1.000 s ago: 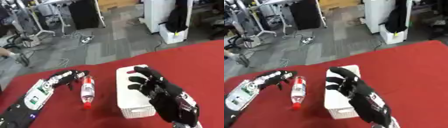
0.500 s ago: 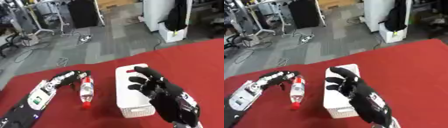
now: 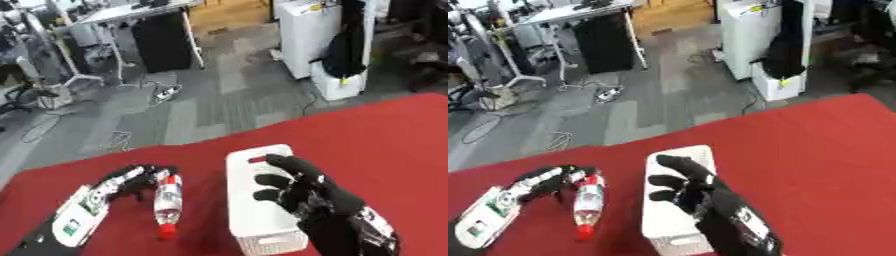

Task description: Pick up objects on the table and place them in the box.

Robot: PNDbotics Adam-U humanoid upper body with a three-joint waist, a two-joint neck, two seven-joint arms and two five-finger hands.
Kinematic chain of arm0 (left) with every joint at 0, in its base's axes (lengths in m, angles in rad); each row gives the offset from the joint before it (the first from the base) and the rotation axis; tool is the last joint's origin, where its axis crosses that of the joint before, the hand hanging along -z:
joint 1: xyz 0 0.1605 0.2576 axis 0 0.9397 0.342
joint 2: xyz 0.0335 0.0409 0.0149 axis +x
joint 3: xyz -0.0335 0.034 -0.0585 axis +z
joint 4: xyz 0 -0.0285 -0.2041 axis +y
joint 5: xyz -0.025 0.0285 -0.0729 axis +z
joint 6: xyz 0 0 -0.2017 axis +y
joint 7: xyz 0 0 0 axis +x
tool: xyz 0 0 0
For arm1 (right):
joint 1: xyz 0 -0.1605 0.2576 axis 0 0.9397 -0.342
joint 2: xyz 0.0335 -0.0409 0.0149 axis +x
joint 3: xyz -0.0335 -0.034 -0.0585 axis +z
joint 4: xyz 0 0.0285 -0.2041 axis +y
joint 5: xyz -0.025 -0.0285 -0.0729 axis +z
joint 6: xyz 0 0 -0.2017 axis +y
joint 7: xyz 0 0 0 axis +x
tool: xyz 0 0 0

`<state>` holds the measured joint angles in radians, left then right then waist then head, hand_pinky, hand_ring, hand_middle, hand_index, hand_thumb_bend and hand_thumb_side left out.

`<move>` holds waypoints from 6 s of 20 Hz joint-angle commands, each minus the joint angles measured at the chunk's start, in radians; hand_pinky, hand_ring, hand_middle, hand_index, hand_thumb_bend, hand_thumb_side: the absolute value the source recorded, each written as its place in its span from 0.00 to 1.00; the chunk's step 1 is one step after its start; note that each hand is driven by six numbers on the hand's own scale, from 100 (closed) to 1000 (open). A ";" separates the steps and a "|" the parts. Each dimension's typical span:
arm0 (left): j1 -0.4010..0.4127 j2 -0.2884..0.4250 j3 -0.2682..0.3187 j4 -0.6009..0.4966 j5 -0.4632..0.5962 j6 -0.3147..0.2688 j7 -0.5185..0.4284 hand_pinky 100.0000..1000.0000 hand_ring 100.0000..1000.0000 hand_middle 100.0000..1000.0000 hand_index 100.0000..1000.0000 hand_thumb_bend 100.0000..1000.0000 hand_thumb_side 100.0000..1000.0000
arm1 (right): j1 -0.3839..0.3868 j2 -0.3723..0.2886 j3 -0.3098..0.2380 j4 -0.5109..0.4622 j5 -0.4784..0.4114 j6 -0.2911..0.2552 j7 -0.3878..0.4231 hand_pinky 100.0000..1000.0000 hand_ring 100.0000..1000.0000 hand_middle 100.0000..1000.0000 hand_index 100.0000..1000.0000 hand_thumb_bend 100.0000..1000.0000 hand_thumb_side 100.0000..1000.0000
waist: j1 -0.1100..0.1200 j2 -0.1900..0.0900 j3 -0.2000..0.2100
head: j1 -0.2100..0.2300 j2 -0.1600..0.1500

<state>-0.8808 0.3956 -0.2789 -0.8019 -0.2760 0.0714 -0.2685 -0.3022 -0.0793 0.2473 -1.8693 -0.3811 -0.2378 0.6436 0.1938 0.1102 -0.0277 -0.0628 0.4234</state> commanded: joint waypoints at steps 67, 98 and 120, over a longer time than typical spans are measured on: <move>0.010 0.050 0.069 0.096 -0.412 -0.140 0.020 0.55 0.72 0.76 0.92 0.40 0.91 | -0.056 0.004 0.003 -0.066 0.001 0.031 -0.011 0.85 0.91 0.98 1.00 0.00 1.00 | 0.032 0.052 -0.084 | -0.017 0.061; 0.006 0.099 0.067 0.058 -0.536 -0.155 0.042 0.00 0.28 0.27 0.49 0.10 0.00 | -0.073 0.019 0.001 -0.093 0.002 0.047 -0.023 0.85 0.90 0.98 1.00 0.00 1.00 | 0.032 0.081 -0.114 | -0.028 0.082; 0.010 0.249 0.029 -0.091 -0.500 -0.222 0.105 0.00 0.08 0.12 0.34 0.24 0.00 | -0.046 0.012 -0.003 -0.074 0.018 0.038 -0.026 0.85 0.90 0.98 1.00 0.00 1.00 | 0.032 0.045 -0.072 | -0.033 0.094</move>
<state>-0.8578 0.5839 -0.2521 -0.8635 -0.7939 -0.1531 -0.1568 -0.3441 -0.0698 0.2421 -1.9332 -0.3671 -0.1947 0.6168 0.2333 0.1794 -0.1028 -0.0883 0.5211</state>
